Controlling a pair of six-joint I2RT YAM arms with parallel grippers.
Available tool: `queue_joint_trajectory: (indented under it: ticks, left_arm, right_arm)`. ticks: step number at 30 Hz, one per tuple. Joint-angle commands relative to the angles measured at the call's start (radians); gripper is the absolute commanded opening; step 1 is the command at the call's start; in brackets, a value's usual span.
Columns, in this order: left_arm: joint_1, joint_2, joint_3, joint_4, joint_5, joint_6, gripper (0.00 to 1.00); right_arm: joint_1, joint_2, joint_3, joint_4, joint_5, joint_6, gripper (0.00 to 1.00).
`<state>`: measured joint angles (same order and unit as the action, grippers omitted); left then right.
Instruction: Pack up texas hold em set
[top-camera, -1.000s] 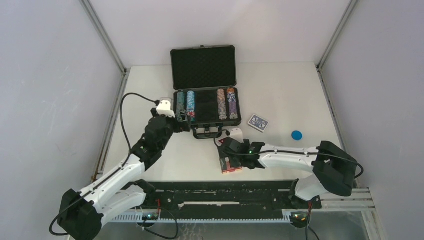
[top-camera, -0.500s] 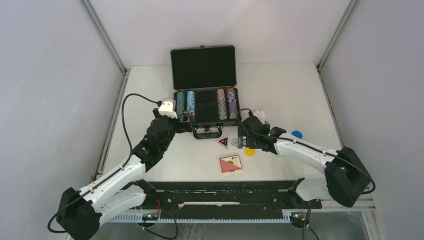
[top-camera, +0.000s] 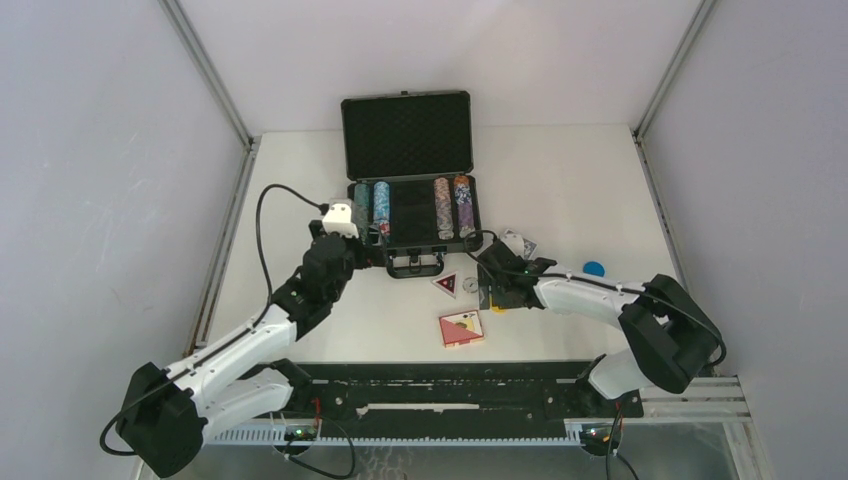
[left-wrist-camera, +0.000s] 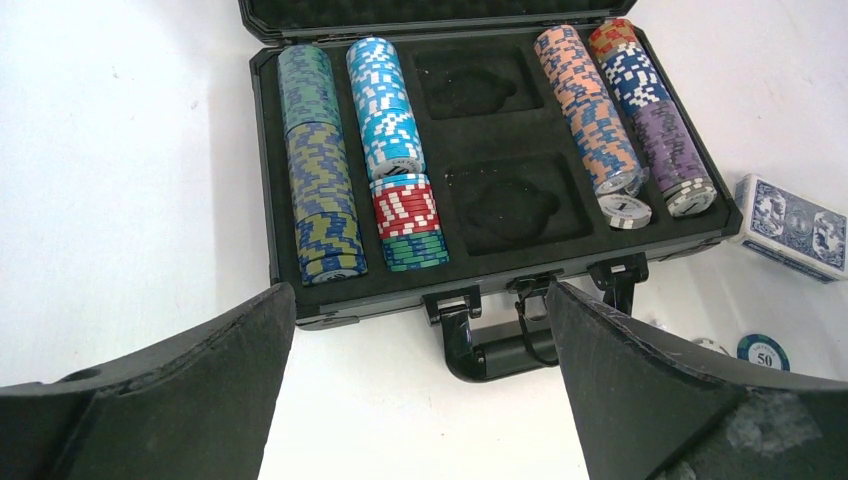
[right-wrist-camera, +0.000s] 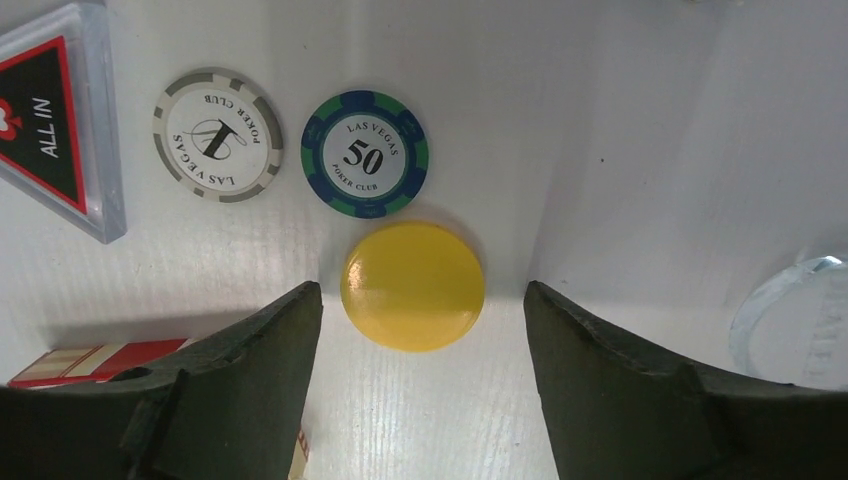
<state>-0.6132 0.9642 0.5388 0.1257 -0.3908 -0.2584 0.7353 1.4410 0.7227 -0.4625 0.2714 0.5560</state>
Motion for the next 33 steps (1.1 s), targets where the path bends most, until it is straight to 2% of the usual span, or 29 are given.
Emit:
queue_joint_trajectory:
  ticks: [1, 5, 10, 21, 33]
  left_arm:
    - [-0.008, -0.002, 0.038, 0.018, -0.023, -0.018, 1.0]
    - [-0.008, 0.0, 0.036, 0.017, -0.023, -0.019, 1.0]
    - [-0.009, -0.002, 0.035, 0.017, -0.018, -0.017, 1.0]
    - [-0.009, -0.003, 0.035, 0.012, -0.007, -0.015, 1.0]
    - [-0.008, -0.02, 0.036, 0.006, -0.003, -0.014, 1.0]
  right_arm:
    - [0.008, 0.016, 0.002, 0.038, 0.011, 0.004, 0.79]
    - [0.012, 0.033, 0.001, 0.038, 0.018, 0.006, 0.68]
    - [0.016, 0.061, 0.001, 0.039, 0.034, 0.01, 0.67]
    - [0.02, 0.026, 0.004, 0.029, 0.029, 0.012, 0.48]
    - [0.017, -0.031, 0.097, -0.034, 0.033, -0.018, 0.43]
